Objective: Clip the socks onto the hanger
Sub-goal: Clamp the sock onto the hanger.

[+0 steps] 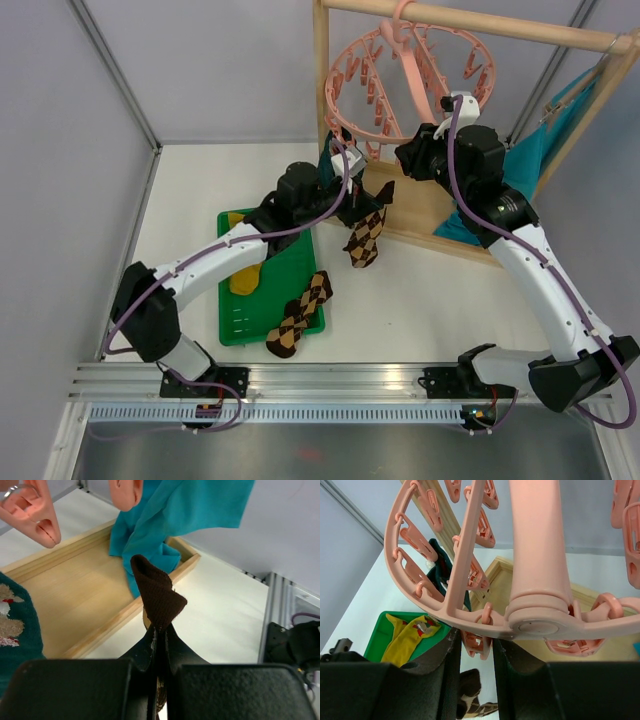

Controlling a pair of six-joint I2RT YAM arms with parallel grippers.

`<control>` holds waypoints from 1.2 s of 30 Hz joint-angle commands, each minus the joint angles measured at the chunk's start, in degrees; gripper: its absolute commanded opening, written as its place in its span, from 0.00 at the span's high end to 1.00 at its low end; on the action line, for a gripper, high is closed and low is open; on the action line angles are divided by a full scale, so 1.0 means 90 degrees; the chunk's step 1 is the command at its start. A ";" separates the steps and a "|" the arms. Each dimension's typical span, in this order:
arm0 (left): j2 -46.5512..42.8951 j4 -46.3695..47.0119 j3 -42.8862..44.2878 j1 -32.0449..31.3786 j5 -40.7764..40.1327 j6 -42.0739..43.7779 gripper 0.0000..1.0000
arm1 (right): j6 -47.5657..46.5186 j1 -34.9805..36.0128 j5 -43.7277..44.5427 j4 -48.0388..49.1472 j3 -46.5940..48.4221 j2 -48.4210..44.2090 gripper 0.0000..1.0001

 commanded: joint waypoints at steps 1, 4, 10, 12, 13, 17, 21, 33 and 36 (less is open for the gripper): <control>0.0145 0.0555 0.0371 -0.0131 -0.0904 0.0435 0.98 | 0.0182 0.0029 -0.0071 0.0248 0.0359 0.0007 1.00; 0.0234 0.0673 0.0478 -0.0200 -0.1197 0.0483 0.98 | 0.0153 0.0020 -0.0022 0.0160 0.0389 0.0007 1.00; 0.0458 0.0712 0.0790 -0.0366 -0.1627 0.0610 0.98 | 0.0172 0.0020 0.0056 0.0033 0.0476 0.0046 1.00; 0.0546 0.0703 0.0898 -0.0405 -0.1686 0.0630 0.98 | 0.0172 0.0029 0.0095 -0.0006 0.0486 0.0056 1.00; 0.0585 0.0693 0.0918 -0.0444 -0.1706 0.0640 0.98 | 0.0172 0.0029 0.0124 -0.0006 0.0477 0.0065 1.00; 0.0683 0.0674 0.1005 -0.0483 -0.1774 0.0650 0.98 | 0.0192 0.0029 0.0193 -0.0045 0.0487 0.0075 1.00; 0.0732 0.0683 0.1054 -0.0522 -0.1823 0.0659 0.98 | 0.0172 0.0029 0.0222 -0.0075 0.0525 0.0075 1.00; 0.0742 0.0673 0.1113 -0.0532 -0.1735 0.0669 0.98 | 0.0153 0.0029 0.0271 -0.0104 0.0526 0.0065 1.00; 0.0713 0.0664 0.1113 -0.0552 -0.1715 0.0698 0.98 | 0.0172 0.0029 0.0281 -0.0104 0.0555 0.0085 1.00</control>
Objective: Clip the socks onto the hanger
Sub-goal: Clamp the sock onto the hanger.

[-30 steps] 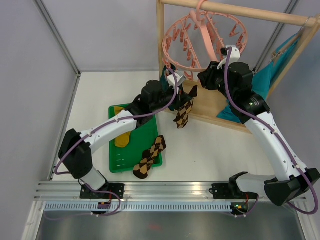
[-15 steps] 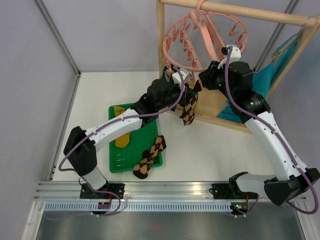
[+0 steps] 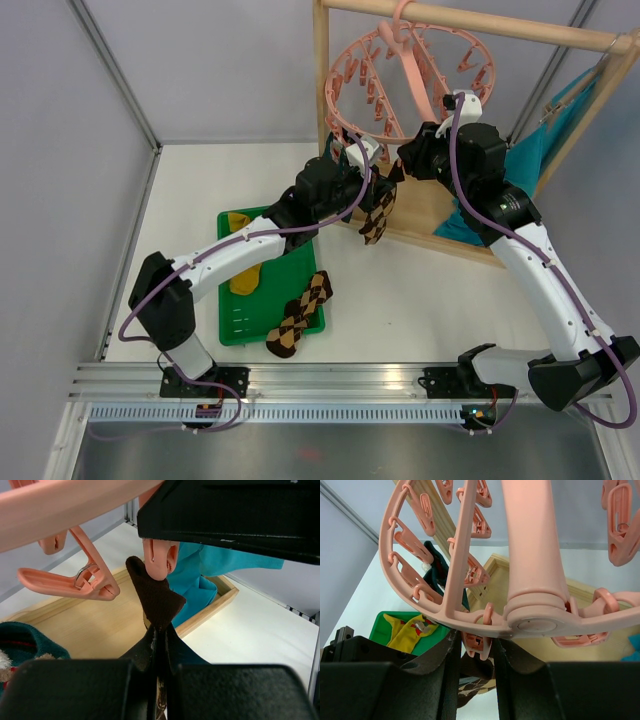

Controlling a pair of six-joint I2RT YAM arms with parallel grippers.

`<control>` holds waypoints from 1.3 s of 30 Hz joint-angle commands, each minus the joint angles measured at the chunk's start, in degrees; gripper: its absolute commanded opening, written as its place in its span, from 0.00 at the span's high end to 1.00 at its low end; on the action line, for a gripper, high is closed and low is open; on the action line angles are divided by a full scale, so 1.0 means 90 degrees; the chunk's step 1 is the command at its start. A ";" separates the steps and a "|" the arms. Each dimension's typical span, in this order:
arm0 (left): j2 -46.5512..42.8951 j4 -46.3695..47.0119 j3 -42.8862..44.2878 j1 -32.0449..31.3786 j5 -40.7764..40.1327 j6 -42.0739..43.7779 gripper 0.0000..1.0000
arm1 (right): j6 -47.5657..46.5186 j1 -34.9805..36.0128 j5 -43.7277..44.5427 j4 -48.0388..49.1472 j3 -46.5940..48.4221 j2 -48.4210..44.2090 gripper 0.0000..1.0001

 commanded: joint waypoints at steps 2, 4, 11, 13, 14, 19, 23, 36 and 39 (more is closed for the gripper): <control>-0.0043 0.0297 0.0265 -0.0051 0.0040 0.0242 0.98 | 0.0087 0.0027 0.0101 0.0219 0.0341 0.0053 1.00; -0.0052 0.0307 0.0265 -0.0051 0.0060 0.0242 0.98 | 0.0097 0.0027 0.0101 0.0229 0.0351 0.0053 1.00; -0.0092 0.0453 0.0236 -0.0051 0.0060 0.0193 0.98 | 0.0078 0.0027 0.0101 0.0200 0.0341 0.0044 1.00; -0.0111 0.0511 0.0217 -0.0051 0.0050 0.0164 0.98 | 0.0078 0.0027 0.0081 0.0200 0.0351 0.0044 1.00; -0.0121 0.0541 0.0197 -0.0051 0.0050 0.0135 0.98 | 0.0087 0.0027 0.0081 0.0200 0.0370 0.0044 1.00; -0.0140 0.0648 0.0187 -0.0051 0.0060 0.0056 0.98 | 0.0078 0.0027 0.0072 0.0180 0.0351 0.0014 1.00; -0.0189 0.0775 0.0110 -0.0042 0.0040 -0.0012 0.98 | 0.0087 0.0027 0.0062 0.0180 0.0351 0.0005 1.00; -0.0297 0.1039 -0.0086 -0.0022 -0.0037 -0.0168 0.98 | 0.0087 0.0027 0.0023 0.0151 0.0400 -0.0015 1.00; -0.0374 0.1146 -0.0232 -0.0003 -0.0135 -0.0217 0.98 | 0.0078 0.0027 0.0071 0.0102 0.0419 -0.0025 1.00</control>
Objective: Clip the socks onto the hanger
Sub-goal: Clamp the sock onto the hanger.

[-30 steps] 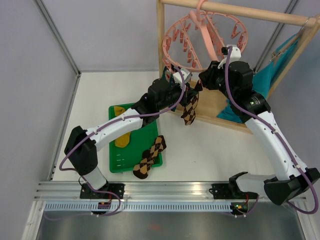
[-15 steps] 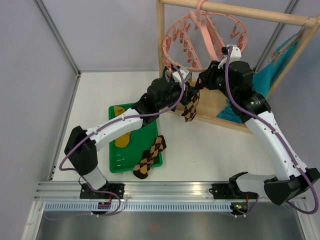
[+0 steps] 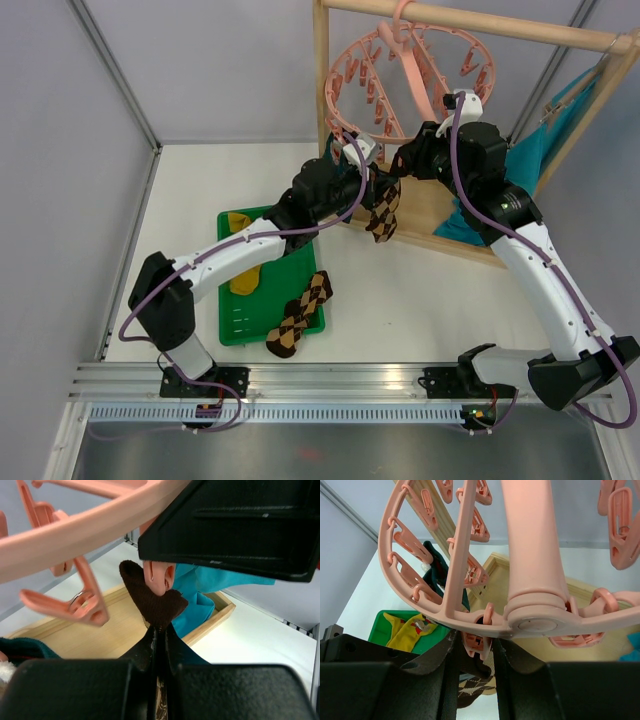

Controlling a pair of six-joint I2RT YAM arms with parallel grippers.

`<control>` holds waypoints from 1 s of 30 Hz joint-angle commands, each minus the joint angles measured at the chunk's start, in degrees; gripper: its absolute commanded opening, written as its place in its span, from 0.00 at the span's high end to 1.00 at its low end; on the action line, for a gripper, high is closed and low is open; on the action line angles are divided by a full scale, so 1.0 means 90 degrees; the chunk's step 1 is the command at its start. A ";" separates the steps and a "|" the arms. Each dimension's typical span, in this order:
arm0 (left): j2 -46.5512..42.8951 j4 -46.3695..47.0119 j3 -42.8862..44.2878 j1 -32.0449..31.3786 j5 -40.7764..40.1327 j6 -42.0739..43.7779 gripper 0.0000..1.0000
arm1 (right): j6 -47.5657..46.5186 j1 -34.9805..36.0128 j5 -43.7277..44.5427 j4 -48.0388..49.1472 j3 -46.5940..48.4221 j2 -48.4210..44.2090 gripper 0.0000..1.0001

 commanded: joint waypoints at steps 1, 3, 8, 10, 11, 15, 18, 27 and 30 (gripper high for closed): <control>-0.0389 0.0544 -0.0172 0.0036 -0.0155 -0.0239 0.98 | 0.0090 0.0027 0.0081 0.0211 0.0337 -0.0042 1.00; -0.0419 0.0573 -0.0250 0.0056 -0.0174 -0.0278 0.98 | 0.0099 0.0027 0.0072 0.0201 0.0356 -0.0051 1.00; -0.0477 0.0730 -0.0445 0.0095 -0.0184 -0.0366 0.98 | 0.0139 0.0027 -0.0006 0.0221 0.0424 -0.0051 1.00; -0.0497 0.0798 -0.0475 0.0095 -0.0184 -0.0395 0.98 | 0.0148 0.0027 -0.0016 0.0202 0.0434 -0.0032 1.00; -0.0497 0.0818 -0.0475 0.0105 -0.0126 -0.0405 0.98 | 0.0168 0.0027 -0.0016 0.0211 0.0444 -0.0022 1.00; -0.0555 0.1022 -0.0592 0.0105 0.0040 -0.0435 0.98 | 0.0187 0.0027 -0.0084 0.0260 0.0434 -0.0022 1.00; -0.0507 0.0975 -0.0505 0.0114 0.0187 -0.0454 0.98 | 0.0197 0.0027 -0.0114 0.0270 0.0425 -0.0022 1.00; -0.0234 0.0671 -0.0172 0.0192 0.0411 -0.0590 0.98 | 0.0197 0.0027 -0.0124 0.0270 0.0405 -0.0120 1.00; -0.0185 0.0740 -0.0201 0.0202 0.0577 -0.0649 0.98 | 0.0178 0.0027 -0.0124 0.0270 0.0395 -0.0149 1.00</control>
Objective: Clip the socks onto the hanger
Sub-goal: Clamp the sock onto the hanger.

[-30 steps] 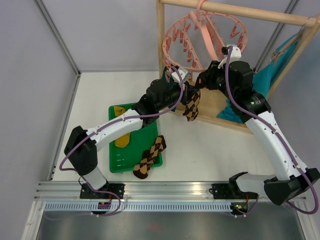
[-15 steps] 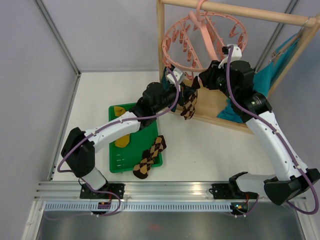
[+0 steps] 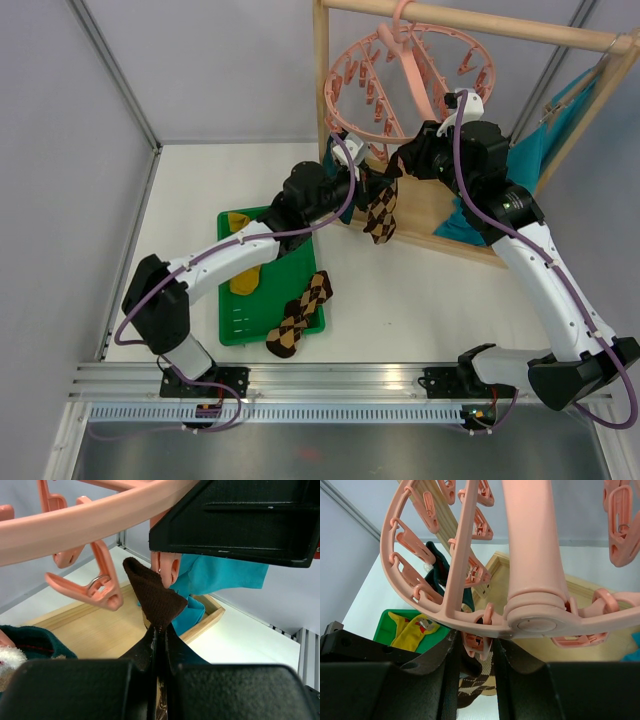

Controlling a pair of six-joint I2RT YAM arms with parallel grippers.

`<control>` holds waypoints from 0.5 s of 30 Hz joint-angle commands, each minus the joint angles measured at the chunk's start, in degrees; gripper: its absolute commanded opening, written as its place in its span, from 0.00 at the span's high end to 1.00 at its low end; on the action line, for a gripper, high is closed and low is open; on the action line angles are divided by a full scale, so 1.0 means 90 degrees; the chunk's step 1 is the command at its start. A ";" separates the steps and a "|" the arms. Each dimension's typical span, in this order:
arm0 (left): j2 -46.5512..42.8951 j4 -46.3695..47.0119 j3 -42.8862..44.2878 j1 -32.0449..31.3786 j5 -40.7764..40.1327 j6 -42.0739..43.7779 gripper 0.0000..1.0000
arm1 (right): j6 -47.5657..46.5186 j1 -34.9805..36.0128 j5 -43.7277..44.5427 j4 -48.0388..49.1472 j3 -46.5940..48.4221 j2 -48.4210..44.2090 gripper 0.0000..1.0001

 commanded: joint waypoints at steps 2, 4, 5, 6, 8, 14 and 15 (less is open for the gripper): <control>0.0063 0.0266 0.0275 0.0042 0.0401 -0.0254 0.98 | 0.0081 0.0027 -0.0039 0.0386 0.0291 -0.0149 1.00; 0.0073 0.0257 0.0294 0.0042 0.0411 -0.0254 0.98 | 0.0071 0.0027 -0.0029 0.0386 0.0291 -0.0178 1.00; 0.0083 0.0237 0.0304 0.0052 0.0430 -0.0254 0.98 | 0.0061 0.0027 -0.0029 0.0386 0.0300 -0.0188 1.00; 0.0093 0.0218 0.0314 0.0052 0.0440 -0.0254 0.98 | 0.0061 0.0027 -0.0019 0.0386 0.0301 -0.0198 1.00; 0.0102 0.0217 0.0275 0.0062 0.0450 -0.0244 0.98 | 0.0071 0.0027 -0.0009 0.0386 0.0330 -0.0198 1.00; 0.0064 0.0315 0.0099 0.0052 0.0460 -0.0186 0.98 | 0.0090 0.0027 0.0000 0.0377 0.0369 -0.0159 1.00; 0.0054 0.0325 0.0080 0.0042 0.0440 -0.0166 0.98 | 0.0090 0.0017 0.0020 0.0377 0.0369 -0.0149 1.00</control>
